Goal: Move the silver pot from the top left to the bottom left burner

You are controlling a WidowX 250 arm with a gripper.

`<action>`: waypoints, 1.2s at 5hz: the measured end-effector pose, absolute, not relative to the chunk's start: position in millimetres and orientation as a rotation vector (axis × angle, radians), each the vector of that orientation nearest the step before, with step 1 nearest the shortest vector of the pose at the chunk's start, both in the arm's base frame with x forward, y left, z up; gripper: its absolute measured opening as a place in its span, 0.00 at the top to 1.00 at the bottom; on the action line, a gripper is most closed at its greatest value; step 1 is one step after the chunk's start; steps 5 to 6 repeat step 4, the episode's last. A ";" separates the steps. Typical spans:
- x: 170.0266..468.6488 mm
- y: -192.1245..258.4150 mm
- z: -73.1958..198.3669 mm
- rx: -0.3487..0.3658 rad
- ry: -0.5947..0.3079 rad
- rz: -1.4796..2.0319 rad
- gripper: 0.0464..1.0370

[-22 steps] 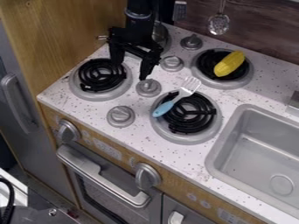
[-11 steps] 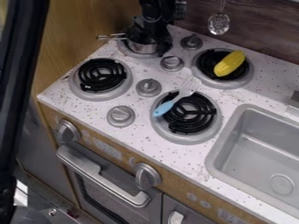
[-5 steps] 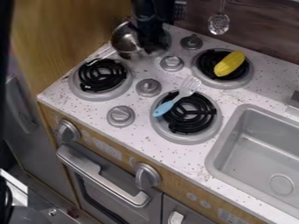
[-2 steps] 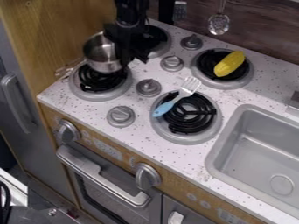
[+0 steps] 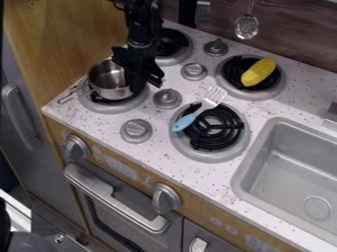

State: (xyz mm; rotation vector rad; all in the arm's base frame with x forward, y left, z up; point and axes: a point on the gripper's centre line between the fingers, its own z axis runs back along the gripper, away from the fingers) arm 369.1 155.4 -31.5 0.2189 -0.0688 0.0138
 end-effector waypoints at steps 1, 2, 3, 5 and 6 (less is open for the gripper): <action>364.0 152.0 -33.6 0.178 -0.047 0.067 0.81; 354.7 143.3 -16.2 0.138 -0.073 0.178 0.54; 356.9 135.9 25.9 0.126 -0.113 0.192 0.23; 338.8 124.3 34.1 0.119 0.000 0.172 0.03; 338.8 124.3 34.1 0.119 0.000 0.172 0.03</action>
